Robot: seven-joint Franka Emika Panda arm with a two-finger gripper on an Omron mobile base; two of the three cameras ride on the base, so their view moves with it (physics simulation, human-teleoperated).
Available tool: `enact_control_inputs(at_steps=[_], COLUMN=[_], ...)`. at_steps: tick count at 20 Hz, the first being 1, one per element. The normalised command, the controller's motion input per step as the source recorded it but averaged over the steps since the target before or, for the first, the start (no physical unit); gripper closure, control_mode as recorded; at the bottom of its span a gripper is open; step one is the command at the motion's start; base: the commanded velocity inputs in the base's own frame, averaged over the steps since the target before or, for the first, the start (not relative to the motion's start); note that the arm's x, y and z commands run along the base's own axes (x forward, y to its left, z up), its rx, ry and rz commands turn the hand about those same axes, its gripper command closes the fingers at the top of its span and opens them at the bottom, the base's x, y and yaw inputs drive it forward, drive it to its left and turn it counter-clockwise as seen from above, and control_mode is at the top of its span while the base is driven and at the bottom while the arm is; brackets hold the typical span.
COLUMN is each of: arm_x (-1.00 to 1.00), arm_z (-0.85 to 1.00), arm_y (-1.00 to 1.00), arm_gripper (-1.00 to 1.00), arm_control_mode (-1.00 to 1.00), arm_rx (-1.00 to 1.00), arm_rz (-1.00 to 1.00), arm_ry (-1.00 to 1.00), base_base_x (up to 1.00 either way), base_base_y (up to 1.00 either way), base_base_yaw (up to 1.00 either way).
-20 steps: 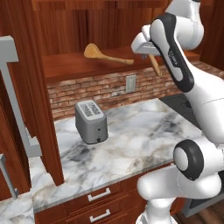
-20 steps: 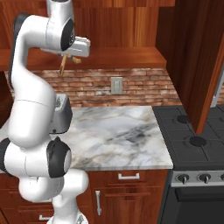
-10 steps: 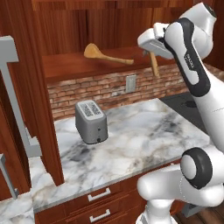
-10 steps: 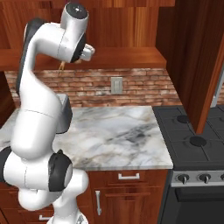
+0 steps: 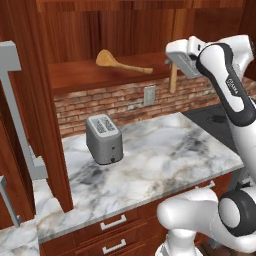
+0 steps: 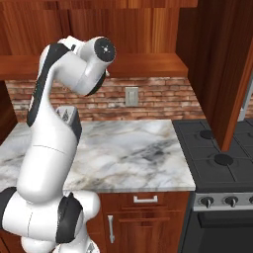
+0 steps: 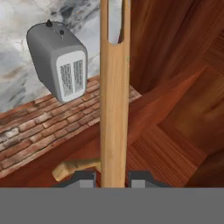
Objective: Organize the utensils by type. Pick up the wooden spoons from the counter and place them in the open cabinet. Then pick up the metallic utensils from the counter and place them in the open drawer.
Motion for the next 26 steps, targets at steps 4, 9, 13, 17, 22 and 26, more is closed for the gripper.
enact_control_inputs(at_steps=[4, 9, 13, 17, 22, 26], arm_x=[0.03, 0.22, 0.34, 0.43, 0.43, 0.37], arm_z=[0.04, 0.24, 0.28, 0.12, -0.01, -0.21], arm_y=[0.00, 0.13, 0.28, 0.29, 0.20, 0.06], arm_gripper=[1.00, 1.00, 1.00, 1.00, 1.00, 1.00], arm_control_mode=[-1.00, -1.00, -1.00, -1.00, -1.00, -1.00], arm_rx=[0.10, -0.03, -0.10, -0.06, 0.00, 0.05], arm_rz=[0.00, 0.00, 0.00, -0.01, -0.03, -0.06], arm_ry=[-0.01, 0.06, 0.14, 0.12, 0.01, 0.00], base_base_x=[0.00, 0.00, 0.00, 0.00, 0.00, 0.00], base_base_y=[0.00, 0.00, 0.00, 0.00, 0.00, 0.00], base_base_yaw=[0.00, 0.00, 0.00, 0.00, 0.00, 0.00])
